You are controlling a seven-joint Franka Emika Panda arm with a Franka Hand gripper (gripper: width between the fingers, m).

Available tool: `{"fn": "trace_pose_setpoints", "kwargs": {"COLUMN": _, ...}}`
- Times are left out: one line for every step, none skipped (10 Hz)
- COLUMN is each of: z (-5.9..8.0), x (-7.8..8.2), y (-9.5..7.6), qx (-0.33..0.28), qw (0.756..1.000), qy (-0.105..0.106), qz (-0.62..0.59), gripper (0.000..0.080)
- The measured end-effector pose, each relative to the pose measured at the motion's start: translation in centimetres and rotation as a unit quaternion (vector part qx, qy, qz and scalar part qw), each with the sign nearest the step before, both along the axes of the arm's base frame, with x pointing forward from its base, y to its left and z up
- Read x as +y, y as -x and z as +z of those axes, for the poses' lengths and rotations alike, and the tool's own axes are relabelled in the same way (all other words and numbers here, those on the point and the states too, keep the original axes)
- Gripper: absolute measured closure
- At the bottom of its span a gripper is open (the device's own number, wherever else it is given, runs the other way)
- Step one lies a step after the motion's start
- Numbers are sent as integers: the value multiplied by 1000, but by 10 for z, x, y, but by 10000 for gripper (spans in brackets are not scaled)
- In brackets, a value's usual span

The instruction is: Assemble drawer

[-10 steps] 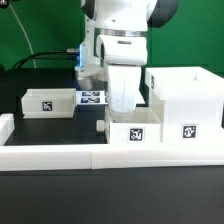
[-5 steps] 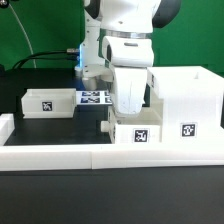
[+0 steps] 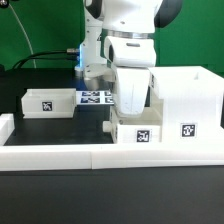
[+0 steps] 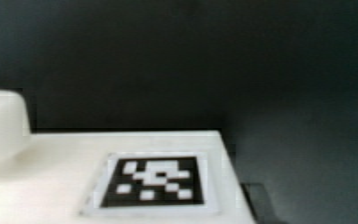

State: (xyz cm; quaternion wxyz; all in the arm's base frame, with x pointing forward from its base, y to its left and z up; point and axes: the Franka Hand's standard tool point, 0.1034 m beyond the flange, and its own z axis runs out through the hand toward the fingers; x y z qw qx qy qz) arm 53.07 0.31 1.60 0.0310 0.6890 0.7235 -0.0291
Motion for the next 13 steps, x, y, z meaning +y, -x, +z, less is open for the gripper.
{"fn": "trace_pose_setpoints", "kwargs": {"z": 0, "x": 4, "y": 1, "qx": 1, "qw": 1000, "qy": -2, "qz": 0, "gripper": 757}}
{"fn": "trace_pose_setpoints", "kwargs": {"z": -1, "x": 5, "y": 1, "qx": 1, "qw": 1000, "qy": -2, "qz": -4, "gripper": 757}}
{"fn": "trace_pose_setpoints", "kwargs": {"z": -1, "x": 8, "y": 1, "qx": 1, "qw": 1000, "qy": -3, "qz": -3, "gripper": 757}}
{"fn": "trace_pose_setpoints", "kwargs": {"z": -2, "x": 9, "y": 1, "qx": -1, "qw": 1000, "qy": -4, "qz": -8, "gripper": 757}}
{"fn": "trace_pose_setpoints", "kwargs": {"z": -2, "x": 8, "y": 2, "qx": 0, "qw": 1000, "qy": -4, "qz": -9, "gripper": 757}}
{"fn": "trace_pose_setpoints", "kwargs": {"z": -2, "x": 7, "y": 2, "qx": 1, "qw": 1000, "qy": -4, "qz": -10, "gripper": 757}}
{"fn": "trace_pose_setpoints", "kwargs": {"z": -1, "x": 7, "y": 1, "qx": 0, "qw": 1000, "qy": -4, "qz": -10, "gripper": 682}}
{"fn": "trace_pose_setpoints", "kwargs": {"z": 7, "x": 8, "y": -2, "qx": -8, "qw": 1000, "qy": -4, "qz": -29, "gripper": 532}}
{"fn": "trace_pose_setpoints", "kwargs": {"z": 13, "x": 10, "y": -4, "qx": -13, "qw": 999, "qy": -4, "qz": -34, "gripper": 532}}
{"fn": "trace_pose_setpoints", "kwargs": {"z": 20, "x": 11, "y": -5, "qx": -14, "qw": 999, "qy": -3, "qz": -38, "gripper": 342}}
{"fn": "trace_pose_setpoints", "kwargs": {"z": 28, "x": 11, "y": -7, "qx": -15, "qw": 999, "qy": -2, "qz": -38, "gripper": 342}}
{"fn": "trace_pose_setpoints", "kwargs": {"z": 35, "x": 8, "y": -10, "qx": -20, "qw": 999, "qy": -1, "qz": -40, "gripper": 199}}
{"fn": "trace_pose_setpoints", "kwargs": {"z": 42, "x": 1, "y": -14, "qx": -25, "qw": 999, "qy": 0, "qz": -41, "gripper": 158}}
